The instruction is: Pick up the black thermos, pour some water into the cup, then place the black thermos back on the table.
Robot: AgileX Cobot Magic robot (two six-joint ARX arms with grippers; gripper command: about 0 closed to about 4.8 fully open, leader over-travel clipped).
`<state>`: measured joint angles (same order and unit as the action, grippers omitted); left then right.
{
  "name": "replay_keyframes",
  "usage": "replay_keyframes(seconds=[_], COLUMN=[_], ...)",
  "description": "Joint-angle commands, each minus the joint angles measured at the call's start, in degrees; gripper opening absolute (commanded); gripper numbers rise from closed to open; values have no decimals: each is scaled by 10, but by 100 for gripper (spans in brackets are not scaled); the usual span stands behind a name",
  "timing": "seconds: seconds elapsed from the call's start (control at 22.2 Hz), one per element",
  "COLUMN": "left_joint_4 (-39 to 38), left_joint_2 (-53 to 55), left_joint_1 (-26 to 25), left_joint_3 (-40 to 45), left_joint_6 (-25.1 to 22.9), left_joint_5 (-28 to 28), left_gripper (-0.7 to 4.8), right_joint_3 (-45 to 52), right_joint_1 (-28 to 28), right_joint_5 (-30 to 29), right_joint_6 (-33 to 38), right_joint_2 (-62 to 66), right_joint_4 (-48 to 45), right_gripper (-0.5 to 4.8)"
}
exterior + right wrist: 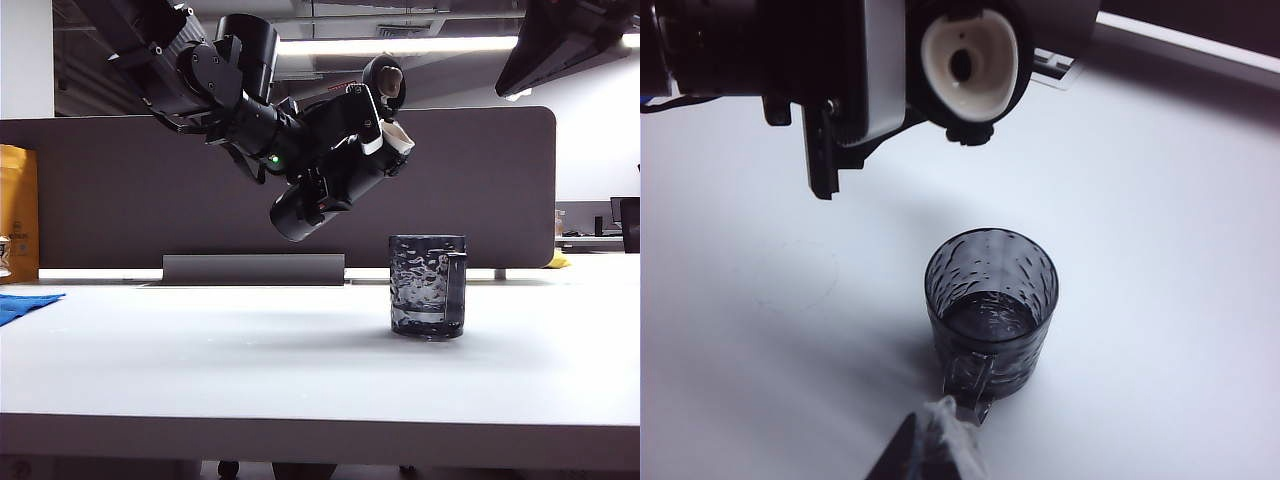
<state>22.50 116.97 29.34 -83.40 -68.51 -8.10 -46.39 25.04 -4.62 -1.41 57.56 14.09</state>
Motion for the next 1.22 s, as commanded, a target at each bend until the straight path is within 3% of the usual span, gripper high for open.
replay_keyframes(seconds=[0.05, 0.18, 0.23, 0.41, 0.54, 0.63, 0.81, 1.08, 1.22], left_joint_4=[68, 60, 59, 53, 55, 78, 147, 149, 149], left_joint_2=[-7, -6, -3, 8, 8, 8, 8, 8, 8], left_joint_1=[1, 1, 1, 2, 2, 5, 11, 16, 16], left_joint_3=[-9, -9, -9, -9, -9, -9, -9, -9, -9], left_joint_6=[-5, -31, -75, -246, -339, -361, -361, -424, -427], left_joint_5=[-3, -14, -21, -33, -30, 6, 17, 14, 14], left_gripper=[52, 30, -6, -6, -6, -6, -6, -6, -6], right_joint_3=[0, 0, 0, 3, 22, 38, 50, 50, 50], right_joint_1=[0, 1, 1, 1, 1, 1, 1, 1, 1], right_joint_5=[-6, -27, -32, -44, -57, -61, -71, -71, -71], right_joint_6=[-2, 4, 3, 0, 1, 17, 19, 17, 16], right_joint_2=[0, 0, 0, 0, 0, 0, 0, 0, 0], right_joint_4=[-5, -2, -2, -2, 4, 4, -10, -26, -26], right_gripper=[-2, -2, -2, -2, -2, -3, -2, -3, -2])
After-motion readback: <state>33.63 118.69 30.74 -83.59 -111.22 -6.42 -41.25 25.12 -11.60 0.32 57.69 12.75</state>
